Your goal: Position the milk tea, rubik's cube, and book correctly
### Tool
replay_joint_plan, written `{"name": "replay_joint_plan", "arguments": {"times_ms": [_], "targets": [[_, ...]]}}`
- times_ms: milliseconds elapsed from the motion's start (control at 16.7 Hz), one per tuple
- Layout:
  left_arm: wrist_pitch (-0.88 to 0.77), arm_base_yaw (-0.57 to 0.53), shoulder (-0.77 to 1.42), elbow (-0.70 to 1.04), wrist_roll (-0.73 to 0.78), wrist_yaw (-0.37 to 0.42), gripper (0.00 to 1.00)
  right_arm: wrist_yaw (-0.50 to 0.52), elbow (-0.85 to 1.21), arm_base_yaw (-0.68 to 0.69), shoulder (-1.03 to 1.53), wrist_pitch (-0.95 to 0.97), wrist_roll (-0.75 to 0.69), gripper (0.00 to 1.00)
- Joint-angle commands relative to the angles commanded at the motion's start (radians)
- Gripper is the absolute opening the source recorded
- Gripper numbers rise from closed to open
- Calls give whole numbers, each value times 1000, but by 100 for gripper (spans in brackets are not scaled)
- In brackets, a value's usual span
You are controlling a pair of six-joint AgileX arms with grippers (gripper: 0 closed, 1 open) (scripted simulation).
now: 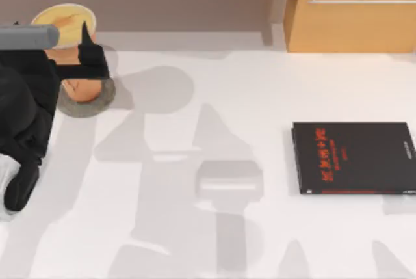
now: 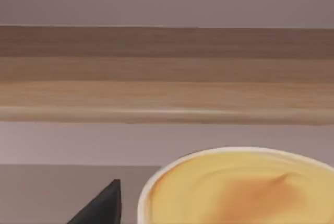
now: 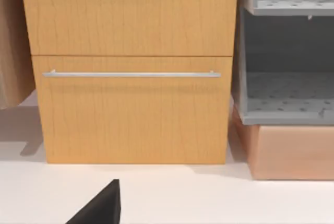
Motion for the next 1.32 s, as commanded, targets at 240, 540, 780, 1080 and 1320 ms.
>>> {"name": "replay_joint_plan", "arguments": {"times_ms": [240, 540, 780, 1080, 1320], "targets": [[-88, 60, -27, 154, 51, -33, 100, 0, 0, 0, 0, 0, 0, 100], [-376, 175, 14, 434, 144, -83, 100, 0, 0, 0, 0, 0, 0, 100], [-773, 252, 41, 652, 208, -96, 100, 0, 0, 0, 0, 0, 0, 100], [-1446, 318, 30, 841, 256, -61, 100, 0, 0, 0, 0, 0, 0, 100], [-1939, 337, 10, 884, 269, 11, 100, 0, 0, 0, 0, 0, 0, 100]]}}
